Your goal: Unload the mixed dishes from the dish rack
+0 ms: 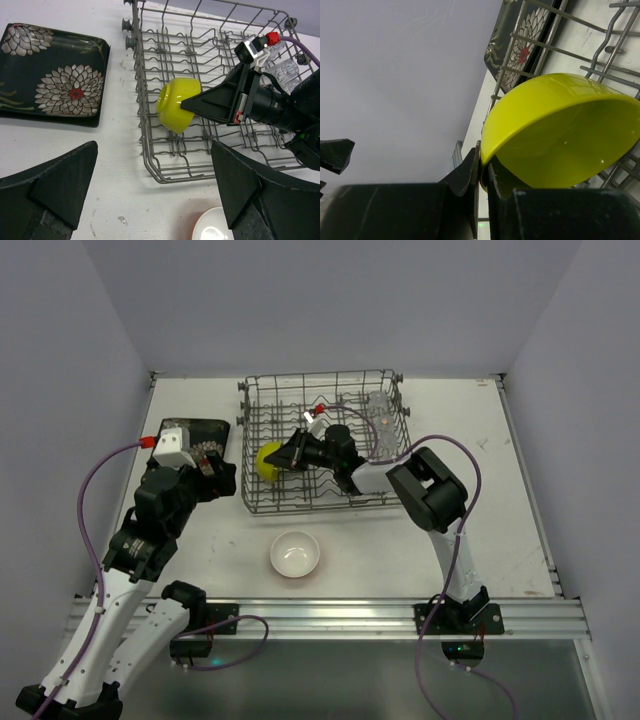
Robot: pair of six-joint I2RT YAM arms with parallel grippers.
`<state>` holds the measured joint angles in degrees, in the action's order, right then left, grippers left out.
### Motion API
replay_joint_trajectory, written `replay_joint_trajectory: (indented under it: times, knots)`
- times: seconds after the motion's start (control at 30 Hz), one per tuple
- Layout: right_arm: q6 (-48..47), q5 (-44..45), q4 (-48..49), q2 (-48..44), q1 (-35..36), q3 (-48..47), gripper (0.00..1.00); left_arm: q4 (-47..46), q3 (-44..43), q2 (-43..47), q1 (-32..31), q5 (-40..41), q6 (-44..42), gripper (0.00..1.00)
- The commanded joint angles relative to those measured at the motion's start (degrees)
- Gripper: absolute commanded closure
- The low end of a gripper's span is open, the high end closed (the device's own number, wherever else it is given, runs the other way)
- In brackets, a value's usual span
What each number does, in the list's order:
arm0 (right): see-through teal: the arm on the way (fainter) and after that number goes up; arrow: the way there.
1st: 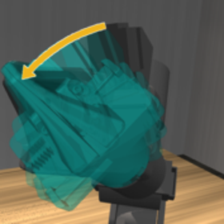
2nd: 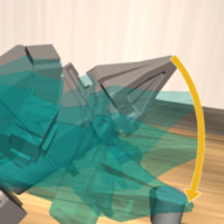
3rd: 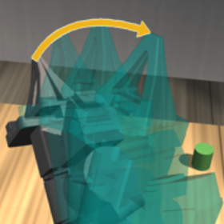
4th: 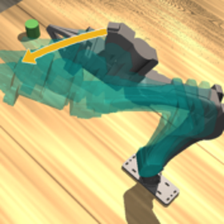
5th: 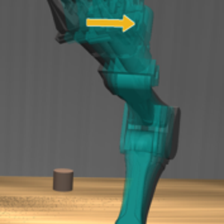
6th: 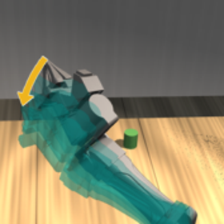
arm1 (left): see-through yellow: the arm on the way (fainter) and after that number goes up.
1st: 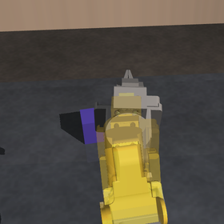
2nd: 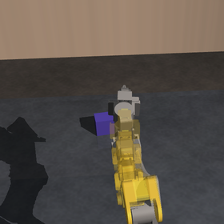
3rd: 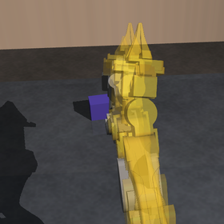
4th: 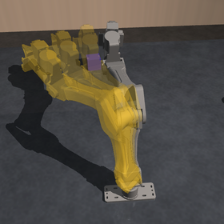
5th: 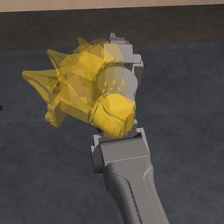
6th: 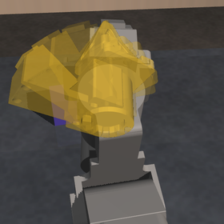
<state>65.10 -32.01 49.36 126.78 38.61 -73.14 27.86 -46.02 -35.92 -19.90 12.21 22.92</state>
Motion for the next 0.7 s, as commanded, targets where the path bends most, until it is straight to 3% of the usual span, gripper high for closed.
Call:
replay_joint_trajectory:
  times: [0.0, 0.47, 0.67]
  knots:
    - [-0.5, 1.6, 0.6, 0.4, 0.8, -0.3, 1.0, -2.1, 0.5, 0.2, 0.2, -0.4, -1.6, 0.0]
    - [-0.7, 2.1, 1.1, -0.7, 0.8, 0.9, 1.0, -2.0, 0.5, 0.7, 0.2, -0.2, -1.6, 0.0]
    - [-2.4, 1.5, 0.6, -6.0, 0.0, 0.9, 1.0, -1.9, 0.5, 0.5, 0.2, -0.3, -1.6, 0.0]
